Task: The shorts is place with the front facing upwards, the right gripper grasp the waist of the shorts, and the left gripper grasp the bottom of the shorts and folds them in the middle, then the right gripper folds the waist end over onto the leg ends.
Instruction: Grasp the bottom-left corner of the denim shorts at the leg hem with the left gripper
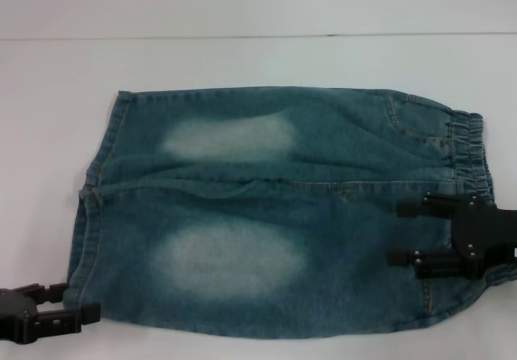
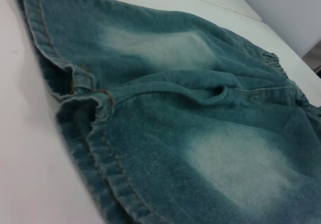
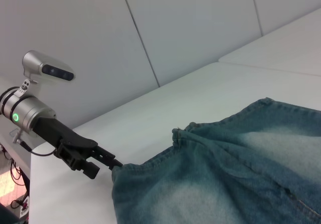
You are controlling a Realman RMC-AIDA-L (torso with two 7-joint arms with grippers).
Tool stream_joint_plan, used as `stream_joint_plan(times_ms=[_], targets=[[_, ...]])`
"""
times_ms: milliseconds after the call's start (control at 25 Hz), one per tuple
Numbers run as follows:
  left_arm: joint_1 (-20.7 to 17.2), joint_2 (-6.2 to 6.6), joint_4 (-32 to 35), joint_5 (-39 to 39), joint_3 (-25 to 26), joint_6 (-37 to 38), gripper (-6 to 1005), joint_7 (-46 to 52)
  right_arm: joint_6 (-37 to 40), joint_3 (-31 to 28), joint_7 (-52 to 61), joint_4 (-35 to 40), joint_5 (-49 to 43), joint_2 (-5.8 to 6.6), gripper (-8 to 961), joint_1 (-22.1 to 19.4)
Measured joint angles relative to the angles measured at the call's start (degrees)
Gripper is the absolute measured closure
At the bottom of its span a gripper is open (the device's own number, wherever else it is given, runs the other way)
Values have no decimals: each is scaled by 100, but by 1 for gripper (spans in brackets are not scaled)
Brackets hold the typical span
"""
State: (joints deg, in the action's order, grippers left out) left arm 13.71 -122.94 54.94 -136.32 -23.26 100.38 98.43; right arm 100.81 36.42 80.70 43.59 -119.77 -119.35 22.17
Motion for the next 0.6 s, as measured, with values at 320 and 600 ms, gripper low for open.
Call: stream_joint_plan(times_ms=[320, 600], targets=[[-1, 6, 84, -26, 35, -45, 115, 36, 0, 28, 16, 2, -11, 0, 24, -3], [29, 3, 56, -34, -36, -11, 120, 46, 2, 42, 24, 6, -11, 0, 24, 1]])
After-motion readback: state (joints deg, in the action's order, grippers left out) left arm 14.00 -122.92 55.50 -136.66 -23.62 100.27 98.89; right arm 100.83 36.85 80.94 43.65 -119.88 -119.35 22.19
